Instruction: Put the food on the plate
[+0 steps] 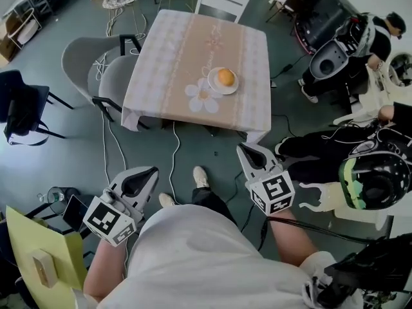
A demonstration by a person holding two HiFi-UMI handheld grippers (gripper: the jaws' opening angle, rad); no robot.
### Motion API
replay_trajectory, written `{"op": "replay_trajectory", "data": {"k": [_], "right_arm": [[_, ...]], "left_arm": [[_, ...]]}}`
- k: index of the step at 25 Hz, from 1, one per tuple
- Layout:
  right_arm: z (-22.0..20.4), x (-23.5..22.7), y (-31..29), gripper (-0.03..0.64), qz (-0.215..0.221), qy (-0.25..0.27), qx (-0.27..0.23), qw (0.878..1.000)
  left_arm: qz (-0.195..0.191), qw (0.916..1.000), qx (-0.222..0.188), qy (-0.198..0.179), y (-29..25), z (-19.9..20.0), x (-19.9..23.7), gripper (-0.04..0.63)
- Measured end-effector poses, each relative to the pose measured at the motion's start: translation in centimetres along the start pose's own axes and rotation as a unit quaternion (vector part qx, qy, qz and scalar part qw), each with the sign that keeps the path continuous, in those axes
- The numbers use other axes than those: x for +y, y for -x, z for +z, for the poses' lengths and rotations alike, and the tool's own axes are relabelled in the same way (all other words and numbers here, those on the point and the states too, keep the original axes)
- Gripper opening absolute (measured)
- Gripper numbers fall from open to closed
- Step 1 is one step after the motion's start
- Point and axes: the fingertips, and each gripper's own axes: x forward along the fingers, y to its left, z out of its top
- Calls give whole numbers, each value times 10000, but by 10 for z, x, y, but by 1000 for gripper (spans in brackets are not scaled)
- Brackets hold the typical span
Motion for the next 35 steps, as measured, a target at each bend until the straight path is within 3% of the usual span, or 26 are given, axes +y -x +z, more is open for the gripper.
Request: {"op": "replay_trajectory", "data": {"k": [11, 25, 35], "right_arm": [[6, 86, 50, 12, 275, -152, -110, 9994], [33, 115, 39, 12, 577, 483, -220, 9969], [28, 132, 32, 12, 815, 554, -87, 9951]], "left_arm": [[-399, 9992, 22, -61, 14, -8, -12, 8], [-187, 9998, -86, 5, 34, -15, -7, 8], [-79, 9999, -121, 52, 48, -20, -7, 8]]}}
